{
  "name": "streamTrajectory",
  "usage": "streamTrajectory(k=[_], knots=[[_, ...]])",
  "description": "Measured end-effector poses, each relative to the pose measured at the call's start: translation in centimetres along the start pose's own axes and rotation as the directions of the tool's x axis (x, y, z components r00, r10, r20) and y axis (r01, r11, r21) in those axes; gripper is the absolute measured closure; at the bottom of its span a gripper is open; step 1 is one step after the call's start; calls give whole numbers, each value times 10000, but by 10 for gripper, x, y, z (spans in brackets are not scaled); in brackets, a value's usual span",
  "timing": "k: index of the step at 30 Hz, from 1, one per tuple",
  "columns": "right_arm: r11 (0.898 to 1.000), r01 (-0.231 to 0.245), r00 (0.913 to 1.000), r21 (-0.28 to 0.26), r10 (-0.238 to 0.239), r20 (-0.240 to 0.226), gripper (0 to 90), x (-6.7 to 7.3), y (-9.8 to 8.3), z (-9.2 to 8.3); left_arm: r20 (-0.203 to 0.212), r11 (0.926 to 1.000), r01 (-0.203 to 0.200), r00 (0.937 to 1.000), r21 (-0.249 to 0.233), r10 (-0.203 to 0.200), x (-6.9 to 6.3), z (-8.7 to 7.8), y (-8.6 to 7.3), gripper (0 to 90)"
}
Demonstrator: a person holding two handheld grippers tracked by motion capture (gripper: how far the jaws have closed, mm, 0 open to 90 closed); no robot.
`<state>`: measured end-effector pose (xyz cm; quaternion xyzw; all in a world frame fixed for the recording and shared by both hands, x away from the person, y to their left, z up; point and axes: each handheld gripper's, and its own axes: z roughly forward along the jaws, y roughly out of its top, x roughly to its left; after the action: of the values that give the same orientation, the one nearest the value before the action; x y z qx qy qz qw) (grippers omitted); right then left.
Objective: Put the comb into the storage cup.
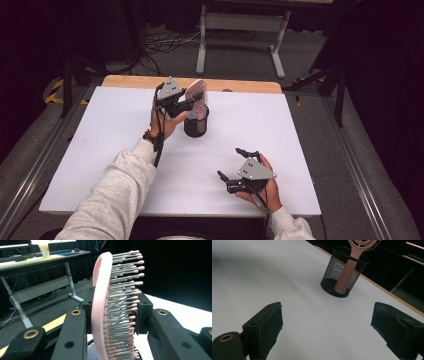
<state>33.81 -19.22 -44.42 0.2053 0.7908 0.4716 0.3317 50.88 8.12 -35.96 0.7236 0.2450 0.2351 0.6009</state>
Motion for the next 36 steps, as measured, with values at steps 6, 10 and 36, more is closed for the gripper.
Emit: streamTrajectory(k=[6,10,36], knots=[[10000,7,10000,57,-7,-29,111,0,0,1,-262,9992,398,9989,-60,-399,10,-2,-4,623],[9999,47,10000,95,-46,-52,111,1,0,1,-555,9975,704,9959,-106,-709,19,-5,-9,608],[9992,220,9997,329,-215,-146,111,4,-2,6,-1146,9805,1961,9738,-132,-1963,58,-19,-37,552]])
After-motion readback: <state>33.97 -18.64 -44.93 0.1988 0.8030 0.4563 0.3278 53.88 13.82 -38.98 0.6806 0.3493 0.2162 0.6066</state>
